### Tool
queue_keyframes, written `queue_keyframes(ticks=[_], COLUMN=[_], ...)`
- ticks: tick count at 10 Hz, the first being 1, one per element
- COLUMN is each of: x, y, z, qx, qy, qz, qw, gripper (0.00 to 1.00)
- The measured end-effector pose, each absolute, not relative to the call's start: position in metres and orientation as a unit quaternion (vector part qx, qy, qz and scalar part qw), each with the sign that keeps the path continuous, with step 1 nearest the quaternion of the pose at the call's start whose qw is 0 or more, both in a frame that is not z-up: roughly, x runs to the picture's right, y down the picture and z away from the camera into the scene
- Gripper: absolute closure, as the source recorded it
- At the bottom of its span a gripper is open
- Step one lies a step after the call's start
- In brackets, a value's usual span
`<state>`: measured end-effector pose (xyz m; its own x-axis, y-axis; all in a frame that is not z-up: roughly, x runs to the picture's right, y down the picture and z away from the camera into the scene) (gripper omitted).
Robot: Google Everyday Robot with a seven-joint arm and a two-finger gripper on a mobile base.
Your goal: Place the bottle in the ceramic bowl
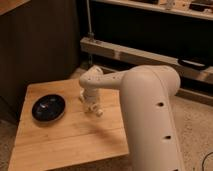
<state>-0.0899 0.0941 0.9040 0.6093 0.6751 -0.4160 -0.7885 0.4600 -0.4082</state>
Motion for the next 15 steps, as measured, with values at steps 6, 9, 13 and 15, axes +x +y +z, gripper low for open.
queue_keyframes(ticks=[6, 9, 13, 15], x=[-0.090, -0.106, -0.176, -0.221], y=[0.098, 0.082, 0.075, 0.095], z=[0.912, 0.892, 0.824, 0.803], qx=[-0.306, -0.301, -0.337, -0.363], qy=[0.120, 0.103, 0.033, 0.005], qz=[0.433, 0.422, 0.363, 0.315], qw=[0.839, 0.849, 0.868, 0.877], gripper=[0.83, 0.91, 0.91, 0.91])
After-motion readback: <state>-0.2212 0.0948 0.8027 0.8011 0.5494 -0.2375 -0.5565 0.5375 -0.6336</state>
